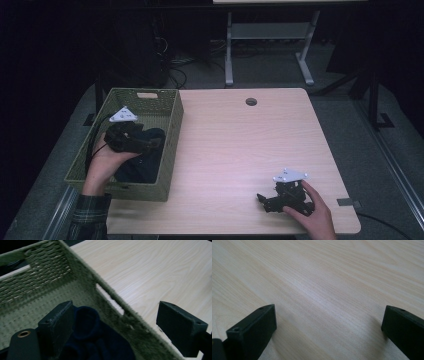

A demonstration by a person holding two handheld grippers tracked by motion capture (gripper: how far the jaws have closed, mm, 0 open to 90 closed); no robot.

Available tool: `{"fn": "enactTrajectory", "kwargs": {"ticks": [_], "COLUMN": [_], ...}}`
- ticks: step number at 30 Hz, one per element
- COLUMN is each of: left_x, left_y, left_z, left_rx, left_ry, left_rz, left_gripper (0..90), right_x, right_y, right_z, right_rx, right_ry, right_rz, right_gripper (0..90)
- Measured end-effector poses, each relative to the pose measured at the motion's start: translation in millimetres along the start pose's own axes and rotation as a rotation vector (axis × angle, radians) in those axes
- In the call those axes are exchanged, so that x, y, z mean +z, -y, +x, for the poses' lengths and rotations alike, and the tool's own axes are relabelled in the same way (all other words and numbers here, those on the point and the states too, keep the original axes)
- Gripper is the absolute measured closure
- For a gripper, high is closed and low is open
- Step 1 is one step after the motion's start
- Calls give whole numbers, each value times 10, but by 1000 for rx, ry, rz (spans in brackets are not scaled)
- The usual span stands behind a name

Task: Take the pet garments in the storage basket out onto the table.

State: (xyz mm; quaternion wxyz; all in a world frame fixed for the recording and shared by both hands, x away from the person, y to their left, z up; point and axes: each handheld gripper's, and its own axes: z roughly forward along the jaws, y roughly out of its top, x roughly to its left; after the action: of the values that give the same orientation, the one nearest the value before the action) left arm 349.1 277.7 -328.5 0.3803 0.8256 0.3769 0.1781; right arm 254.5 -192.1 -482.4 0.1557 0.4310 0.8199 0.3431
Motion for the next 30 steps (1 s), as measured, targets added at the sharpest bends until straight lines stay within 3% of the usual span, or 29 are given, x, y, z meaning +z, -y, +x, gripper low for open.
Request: {"fn": "enactTrajectory", "kwargs": {"ticks": [6,11,30], "left_x": [-37,5,258], "left_y": [84,185,446], "left_z": [150,270,401], "left_rx": [-29,-42,-22], "left_ry": [-38,-57,-21], "left_rz": [4,45,165], "left_gripper": [142,142,141], "right_x": [0,0,0], "right_y": [0,0,0], "right_z": [0,0,0], "right_rx": [0,-1,0], "right_ry": [0,0,0], "right_rz": [0,0,0], "right_gripper": [0,0,0]}}
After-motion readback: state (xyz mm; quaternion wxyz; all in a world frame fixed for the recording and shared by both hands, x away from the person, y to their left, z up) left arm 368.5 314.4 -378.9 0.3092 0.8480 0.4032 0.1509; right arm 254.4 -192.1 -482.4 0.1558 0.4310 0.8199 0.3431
